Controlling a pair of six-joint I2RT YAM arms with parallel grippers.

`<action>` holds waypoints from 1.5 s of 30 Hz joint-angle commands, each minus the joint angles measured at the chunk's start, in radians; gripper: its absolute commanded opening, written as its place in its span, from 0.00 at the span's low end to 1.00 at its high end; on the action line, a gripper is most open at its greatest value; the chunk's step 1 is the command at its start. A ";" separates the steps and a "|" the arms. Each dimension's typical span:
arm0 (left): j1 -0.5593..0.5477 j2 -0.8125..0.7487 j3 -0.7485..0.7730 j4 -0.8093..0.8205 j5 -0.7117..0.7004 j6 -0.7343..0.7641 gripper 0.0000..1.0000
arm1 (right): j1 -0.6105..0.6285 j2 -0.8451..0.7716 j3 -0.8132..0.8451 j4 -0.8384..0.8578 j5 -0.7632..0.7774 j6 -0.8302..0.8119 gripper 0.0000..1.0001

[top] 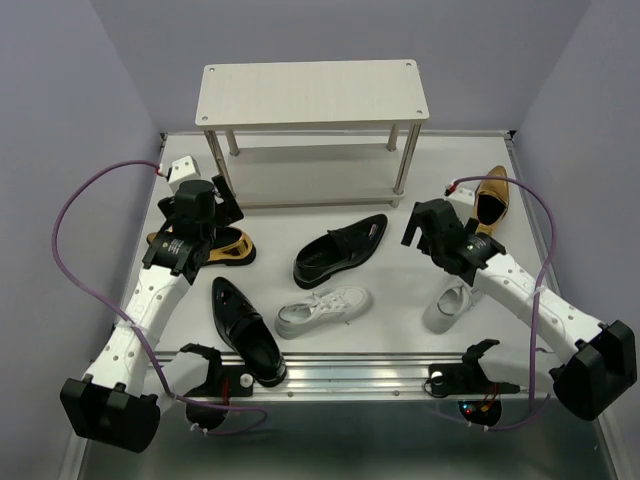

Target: Place and organize the shoes onto the shoe shelf

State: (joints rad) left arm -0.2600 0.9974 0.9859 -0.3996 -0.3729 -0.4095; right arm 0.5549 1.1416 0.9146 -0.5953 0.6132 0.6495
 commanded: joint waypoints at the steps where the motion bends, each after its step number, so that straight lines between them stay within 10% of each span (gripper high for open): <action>1: 0.004 -0.006 -0.001 0.028 0.006 0.006 0.99 | -0.003 -0.034 -0.017 0.011 -0.019 0.042 1.00; 12: 0.004 -0.025 0.037 0.019 0.031 -0.038 0.99 | -0.003 -0.048 -0.026 0.038 -0.098 0.045 1.00; 24: 0.004 0.003 0.039 0.007 0.023 -0.060 0.99 | 0.290 0.136 0.058 0.100 -0.096 0.219 1.00; 45: 0.005 -0.025 0.023 0.044 0.111 -0.029 0.99 | 0.300 0.466 0.078 0.456 -0.314 0.383 0.89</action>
State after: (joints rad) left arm -0.2600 0.9989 0.9897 -0.3855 -0.2687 -0.4500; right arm 0.8459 1.5692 0.9703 -0.2428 0.3271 0.9997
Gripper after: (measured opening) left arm 0.986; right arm 0.927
